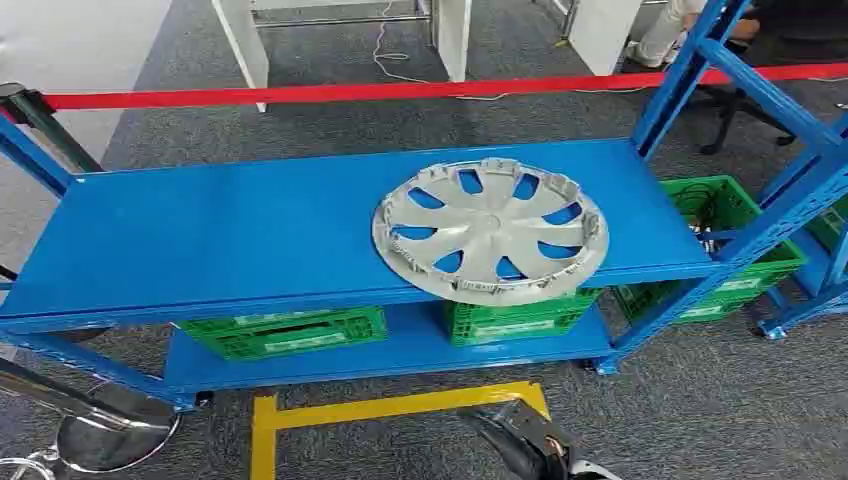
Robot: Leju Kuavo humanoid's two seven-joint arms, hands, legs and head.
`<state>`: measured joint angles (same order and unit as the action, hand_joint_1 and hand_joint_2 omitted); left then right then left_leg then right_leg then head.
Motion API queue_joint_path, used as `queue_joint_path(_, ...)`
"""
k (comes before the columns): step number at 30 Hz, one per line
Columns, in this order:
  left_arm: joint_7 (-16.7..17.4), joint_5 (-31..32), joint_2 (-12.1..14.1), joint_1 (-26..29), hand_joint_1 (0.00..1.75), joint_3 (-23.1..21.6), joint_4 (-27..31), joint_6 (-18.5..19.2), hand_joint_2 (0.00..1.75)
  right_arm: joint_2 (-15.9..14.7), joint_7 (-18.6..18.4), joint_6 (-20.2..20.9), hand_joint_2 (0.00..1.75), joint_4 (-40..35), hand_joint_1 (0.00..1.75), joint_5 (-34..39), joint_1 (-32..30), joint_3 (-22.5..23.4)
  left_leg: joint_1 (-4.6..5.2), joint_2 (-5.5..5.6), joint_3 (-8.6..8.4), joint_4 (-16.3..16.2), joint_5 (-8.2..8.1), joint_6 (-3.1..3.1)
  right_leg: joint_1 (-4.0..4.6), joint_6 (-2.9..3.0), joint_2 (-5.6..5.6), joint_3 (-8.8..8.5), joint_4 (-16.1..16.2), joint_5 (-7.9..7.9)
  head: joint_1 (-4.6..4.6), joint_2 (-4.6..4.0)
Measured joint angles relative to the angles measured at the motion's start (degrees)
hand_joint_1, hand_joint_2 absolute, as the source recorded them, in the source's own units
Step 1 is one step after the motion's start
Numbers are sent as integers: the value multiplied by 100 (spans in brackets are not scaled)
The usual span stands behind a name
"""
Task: Take the parts from the cabinet and place them on the table.
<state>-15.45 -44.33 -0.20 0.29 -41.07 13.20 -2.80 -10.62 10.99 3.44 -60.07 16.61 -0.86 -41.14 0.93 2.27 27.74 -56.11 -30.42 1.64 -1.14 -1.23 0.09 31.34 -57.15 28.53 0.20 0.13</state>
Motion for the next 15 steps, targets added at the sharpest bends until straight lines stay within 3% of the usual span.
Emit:
queue_joint_path(9,-140,-369,37,-86,0,-389,-133,103,0,-31,429,937,0,-1478,0,-381,127,-164,1,0,-4,-1,0,0,0,0,2,-1,0,0,2,0)
queue_joint_path(10,-173,-389,39,-90,0,-413,-144,125,0,-17,472,1009,175,-1670,0,-486,147,-164,1,0,-4,-1,0,0,0,0,2,-1,0,0,2,0)
queue_joint_path(15,-238,-470,39,-109,0,-520,-186,192,0,74,658,1125,175,-2510,0,-1047,212,-129,1,0,-6,-2,0,0,0,0,2,-1,0,0,0,0)
